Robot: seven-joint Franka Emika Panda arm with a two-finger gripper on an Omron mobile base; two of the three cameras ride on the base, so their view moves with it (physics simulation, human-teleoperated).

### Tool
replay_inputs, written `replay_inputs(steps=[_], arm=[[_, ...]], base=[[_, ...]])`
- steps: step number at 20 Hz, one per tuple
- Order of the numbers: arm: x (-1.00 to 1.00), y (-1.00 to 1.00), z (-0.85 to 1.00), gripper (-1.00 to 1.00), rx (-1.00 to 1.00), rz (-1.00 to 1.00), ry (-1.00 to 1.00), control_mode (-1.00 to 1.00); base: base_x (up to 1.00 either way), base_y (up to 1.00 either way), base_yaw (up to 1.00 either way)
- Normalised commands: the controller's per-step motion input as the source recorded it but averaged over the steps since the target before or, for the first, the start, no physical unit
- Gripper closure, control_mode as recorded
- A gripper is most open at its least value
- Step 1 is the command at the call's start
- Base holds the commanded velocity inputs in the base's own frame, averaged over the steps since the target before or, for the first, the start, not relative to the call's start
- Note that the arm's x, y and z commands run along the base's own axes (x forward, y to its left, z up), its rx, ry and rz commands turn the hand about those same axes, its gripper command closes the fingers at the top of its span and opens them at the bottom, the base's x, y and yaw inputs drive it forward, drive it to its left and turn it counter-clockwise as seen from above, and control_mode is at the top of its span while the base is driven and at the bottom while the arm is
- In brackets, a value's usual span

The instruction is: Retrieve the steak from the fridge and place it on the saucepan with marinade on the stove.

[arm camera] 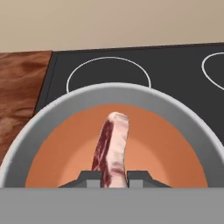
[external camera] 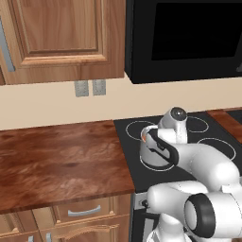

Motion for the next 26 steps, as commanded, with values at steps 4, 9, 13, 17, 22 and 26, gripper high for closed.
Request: replay_inputs(steps=[4, 9, 13, 17, 22, 26], arm=[[0.02, 0.0, -0.11, 1.0, 0.0, 0.0, 0.0, -1.0], [0.0, 0.0, -0.01, 1.0, 0.0, 0.0, 0.0, -1.0], [0.0, 0.0, 0.0, -1.0, 0.0, 0.0, 0.0, -1.0], [0.0, 0.0, 0.0, -1.0, 0.0, 0.0, 0.0, -1.0], [0.0, 0.0, 0.0, -1.0, 0.0, 0.0, 0.0, -1.0], [-0.04, 0.0, 0.07, -1.0, 0.0, 0.0, 0.0, -1.0]], base=[[0.0, 0.0, 0.0], [0.0, 0.0, 0.0], [0.0, 0.0, 0.0], [0.0, 0.0, 0.0], [0.0, 0.0, 0.0], [0.0, 0.0, 0.0]])
